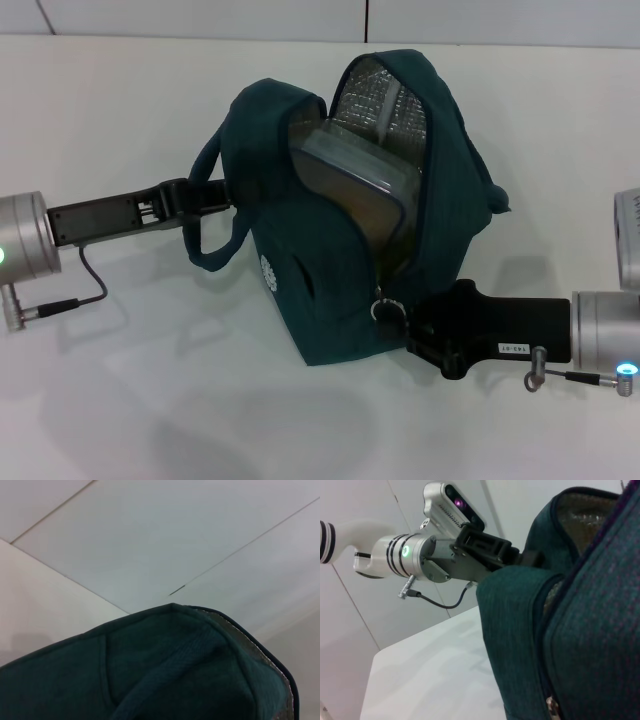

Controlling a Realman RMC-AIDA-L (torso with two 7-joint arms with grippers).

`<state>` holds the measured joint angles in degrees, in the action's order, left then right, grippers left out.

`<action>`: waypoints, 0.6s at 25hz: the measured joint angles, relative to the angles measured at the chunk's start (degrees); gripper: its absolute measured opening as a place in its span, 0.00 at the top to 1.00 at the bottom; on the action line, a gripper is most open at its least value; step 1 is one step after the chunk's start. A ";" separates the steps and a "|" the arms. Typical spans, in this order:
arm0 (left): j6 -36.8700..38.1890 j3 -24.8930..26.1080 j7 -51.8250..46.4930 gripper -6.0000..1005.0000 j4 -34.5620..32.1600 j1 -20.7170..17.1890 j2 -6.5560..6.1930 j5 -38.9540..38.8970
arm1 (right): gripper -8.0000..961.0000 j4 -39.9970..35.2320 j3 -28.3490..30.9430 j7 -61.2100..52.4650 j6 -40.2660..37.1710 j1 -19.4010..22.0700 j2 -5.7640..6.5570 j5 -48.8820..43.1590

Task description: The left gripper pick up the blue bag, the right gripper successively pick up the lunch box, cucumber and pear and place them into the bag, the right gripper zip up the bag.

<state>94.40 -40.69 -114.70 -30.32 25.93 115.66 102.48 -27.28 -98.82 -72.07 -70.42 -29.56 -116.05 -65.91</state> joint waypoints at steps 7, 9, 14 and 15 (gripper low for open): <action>0.01 0.00 0.00 0.93 -0.03 -0.26 0.00 -0.01 | 0.98 0.11 2.32 0.68 -2.11 2.65 0.48 1.31; 0.01 0.00 0.00 0.93 -0.03 -0.27 0.00 0.00 | 0.98 0.31 5.06 2.44 -4.88 4.26 0.55 1.34; 0.00 0.00 0.02 0.93 -0.13 -0.27 0.00 0.00 | 0.99 0.10 9.29 5.02 -12.17 5.99 0.63 1.38; 0.00 0.00 0.05 0.93 -0.17 -0.27 0.01 0.00 | 0.99 0.05 9.55 5.07 -13.10 5.99 0.68 1.38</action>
<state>94.39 -40.69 -114.65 -30.49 25.66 115.67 102.47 -27.24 -89.27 -67.00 -83.52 -23.57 -115.37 -64.53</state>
